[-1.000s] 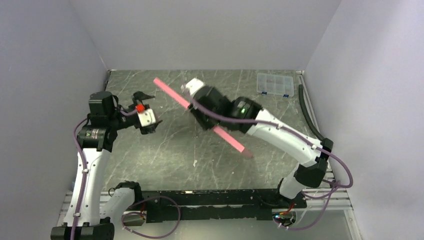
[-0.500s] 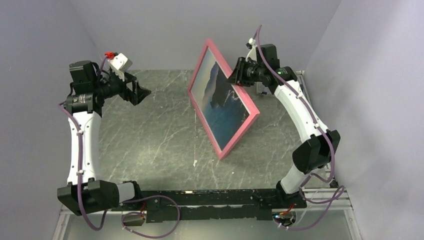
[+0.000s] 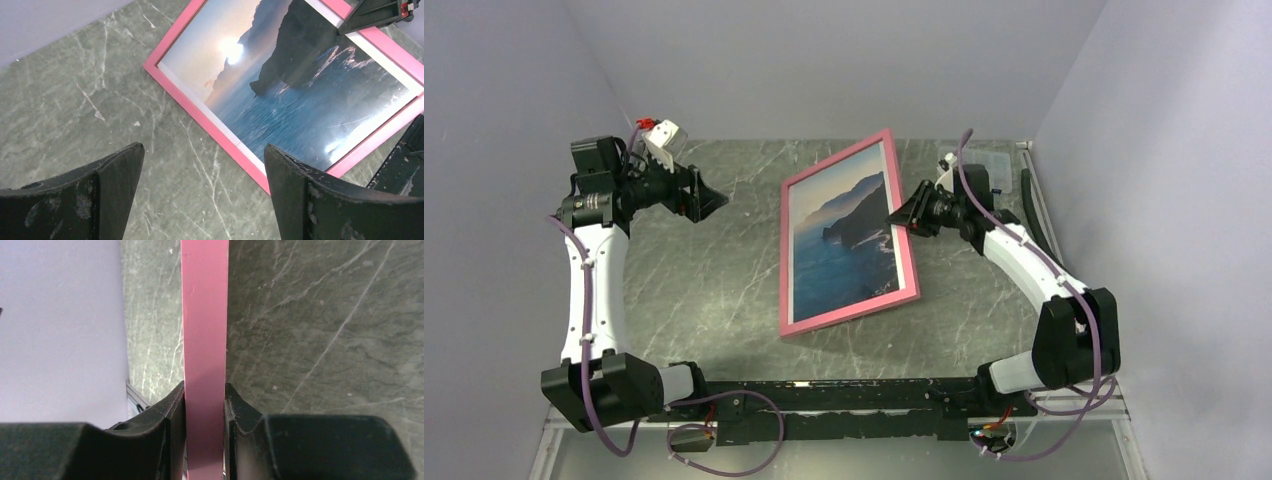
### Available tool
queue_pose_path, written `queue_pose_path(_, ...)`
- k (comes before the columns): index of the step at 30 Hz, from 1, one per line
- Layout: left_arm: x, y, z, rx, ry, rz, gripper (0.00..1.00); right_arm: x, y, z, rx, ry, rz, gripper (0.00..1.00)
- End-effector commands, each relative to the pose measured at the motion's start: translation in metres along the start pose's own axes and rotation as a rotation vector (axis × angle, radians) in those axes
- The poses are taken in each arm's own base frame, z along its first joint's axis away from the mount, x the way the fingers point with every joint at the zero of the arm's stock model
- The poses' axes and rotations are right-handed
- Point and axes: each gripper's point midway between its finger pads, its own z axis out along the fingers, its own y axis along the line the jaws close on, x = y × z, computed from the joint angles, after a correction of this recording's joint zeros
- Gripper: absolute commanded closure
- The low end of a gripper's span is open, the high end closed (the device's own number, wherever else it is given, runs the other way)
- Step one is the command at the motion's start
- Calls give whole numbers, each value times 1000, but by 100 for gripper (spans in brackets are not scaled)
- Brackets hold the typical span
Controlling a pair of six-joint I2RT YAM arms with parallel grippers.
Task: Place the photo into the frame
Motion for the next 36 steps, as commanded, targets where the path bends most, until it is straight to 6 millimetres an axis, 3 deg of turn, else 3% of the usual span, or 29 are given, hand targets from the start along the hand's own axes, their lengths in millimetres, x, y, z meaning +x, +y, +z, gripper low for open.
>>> queue_pose_path(1, 16, -6, 0, 44, 32, -42, 5, -9, 39, -8, -249, -114, -102, 95)
queue_pose_path(4, 31, -4, 1, 44, 82, -78, 5, 5, 23, 2, -263, -102, -85, 86)
queue_pose_path(12, 70, 2, 6, 4, 144, -150, 5, 42, -39, 31, -173, -54, -31, 73)
queue_pose_path(20, 95, 3, 10, 8, 187, -176, 5, 62, -77, 48, -117, -33, 5, 53)
queue_pose_path(28, 105, 2, 11, 5, 198, -177, 5, 66, -90, 58, -85, 2, 11, 33)
queue_pose_path(30, 107, 4, 12, -4, 198, -177, 5, 66, -96, 57, -45, 7, 8, 23)
queue_pose_path(31, 108, 5, 12, -11, 200, -180, 5, 65, -99, 57, -21, 10, 2, 6)
queue_pose_path(32, 109, 7, 13, -16, 201, -182, 5, 63, -103, 55, 12, 6, -18, 1)
queue_pose_path(36, 116, 15, 16, -45, 212, -195, 5, 47, -118, 40, 189, -25, -84, 0)
